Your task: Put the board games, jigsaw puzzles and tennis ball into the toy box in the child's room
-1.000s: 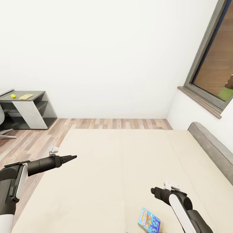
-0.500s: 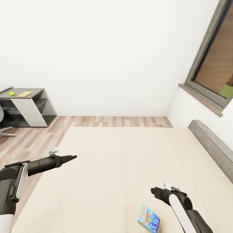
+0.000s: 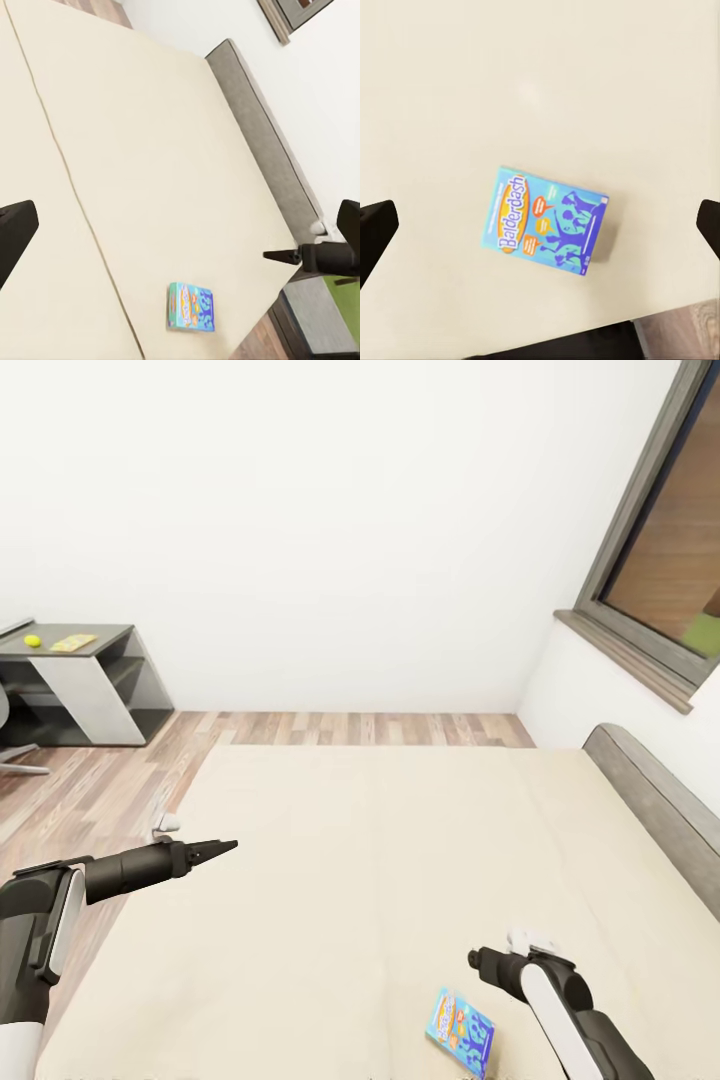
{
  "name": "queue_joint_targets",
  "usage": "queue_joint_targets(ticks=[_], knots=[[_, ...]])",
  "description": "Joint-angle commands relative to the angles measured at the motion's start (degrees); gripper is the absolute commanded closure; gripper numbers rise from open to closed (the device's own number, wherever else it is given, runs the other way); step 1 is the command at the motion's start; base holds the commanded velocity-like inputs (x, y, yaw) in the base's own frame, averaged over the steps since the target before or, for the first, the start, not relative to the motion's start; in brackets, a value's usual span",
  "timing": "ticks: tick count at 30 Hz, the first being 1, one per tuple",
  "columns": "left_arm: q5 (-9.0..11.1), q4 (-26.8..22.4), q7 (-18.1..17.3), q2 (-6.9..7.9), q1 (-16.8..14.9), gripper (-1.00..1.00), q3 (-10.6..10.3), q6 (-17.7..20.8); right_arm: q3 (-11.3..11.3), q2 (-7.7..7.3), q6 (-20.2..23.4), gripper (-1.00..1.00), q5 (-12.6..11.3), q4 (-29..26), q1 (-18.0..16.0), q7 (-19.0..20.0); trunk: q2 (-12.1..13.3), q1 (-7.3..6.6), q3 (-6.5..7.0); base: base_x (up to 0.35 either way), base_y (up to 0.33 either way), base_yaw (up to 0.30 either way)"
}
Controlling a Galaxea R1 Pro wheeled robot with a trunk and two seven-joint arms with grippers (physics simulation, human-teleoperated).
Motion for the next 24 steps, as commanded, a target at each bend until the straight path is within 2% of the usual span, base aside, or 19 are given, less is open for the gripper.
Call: queue_joint_targets(ticks=[1, 13, 17, 24], knots=[[-0.1, 0.0, -0.3, 0.00, -0.1, -1.00, 0.1, 0.6, 0.1, -0.06, 0.1, -1.00, -0.6, 0.3, -0.1, -0.6, -0.1, 0.03, -0.20, 0.000, 0.000, 0.000], [0.0, 0.0, -0.3, -0.02, -0.1, -1.00, 0.1, 0.6, 0.2, 0.03, -1.9, -1.00, -0.6, 4.3, -2.5, -0.6, -0.1, 0.03, -1.33, 0.000, 0.000, 0.000], [0.0, 0.0, -0.3, -0.08, 0.0, -1.00, 0.0, 0.5, 0.2, 0.04, -2.1, -1.00, -0.7, 7.3, -5.3, -0.6, -0.1, 0.03, -1.71, 0.000, 0.000, 0.000], [-0.2, 0.0, -0.2, -0.31, -0.1, -1.00, -0.3, 0.5, 0.5, -0.04, -2.9, -1.00, -0.5, 19.7, -12.8, -0.4, -0.1, 0.03, -2.37, 0.000, 0.000, 0.000]])
